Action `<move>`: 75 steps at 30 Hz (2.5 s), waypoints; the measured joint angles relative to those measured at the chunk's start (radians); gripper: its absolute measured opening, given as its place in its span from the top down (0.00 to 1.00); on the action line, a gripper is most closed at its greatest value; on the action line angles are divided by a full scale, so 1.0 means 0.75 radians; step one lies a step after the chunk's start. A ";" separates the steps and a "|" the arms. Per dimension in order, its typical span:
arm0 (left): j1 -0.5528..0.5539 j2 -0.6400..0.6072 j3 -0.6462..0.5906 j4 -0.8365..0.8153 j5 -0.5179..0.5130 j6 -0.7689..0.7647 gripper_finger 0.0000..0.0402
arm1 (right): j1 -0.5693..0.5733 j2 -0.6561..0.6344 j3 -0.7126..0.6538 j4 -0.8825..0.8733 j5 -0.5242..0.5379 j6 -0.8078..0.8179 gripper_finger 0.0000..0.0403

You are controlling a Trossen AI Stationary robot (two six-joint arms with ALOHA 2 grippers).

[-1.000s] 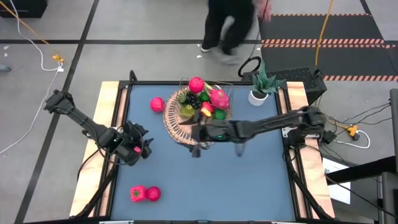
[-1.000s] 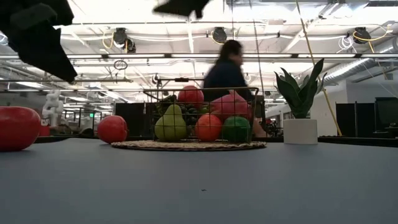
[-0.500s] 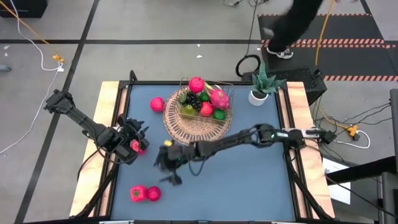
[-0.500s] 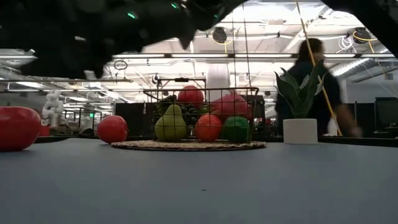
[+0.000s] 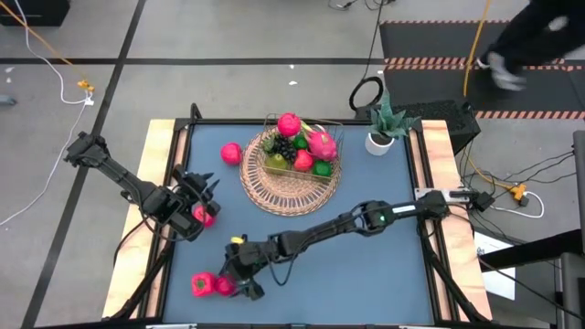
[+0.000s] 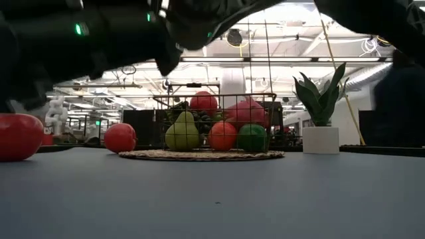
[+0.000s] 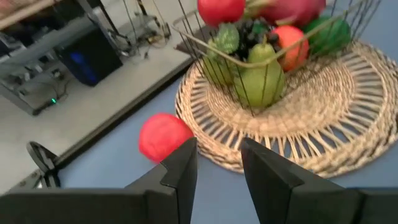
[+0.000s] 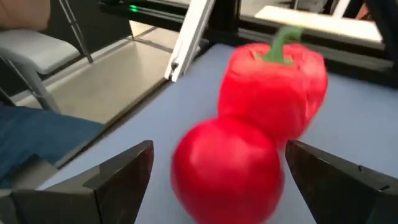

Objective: Build produce basket
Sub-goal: Put the apple into the gold wire basket

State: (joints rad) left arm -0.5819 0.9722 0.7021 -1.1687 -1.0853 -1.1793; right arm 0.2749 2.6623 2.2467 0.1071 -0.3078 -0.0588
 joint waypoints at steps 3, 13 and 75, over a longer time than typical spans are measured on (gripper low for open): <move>0.001 0.000 0.001 0.001 -0.044 0.000 0.68 | -0.019 0.034 0.000 0.038 -0.048 0.069 0.11; 0.016 -0.001 0.001 0.015 -0.005 -0.002 0.68 | -0.037 0.064 -0.003 0.074 -0.108 0.197 0.28; 1.379 0.006 -0.202 1.139 0.760 1.248 0.13 | -0.612 -1.676 -1.555 -0.007 0.757 0.219 0.04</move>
State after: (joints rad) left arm 0.4522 0.9764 0.5507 -0.3141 -0.5153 -0.2431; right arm -0.1843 1.4052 1.0805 0.1022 0.2600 0.1056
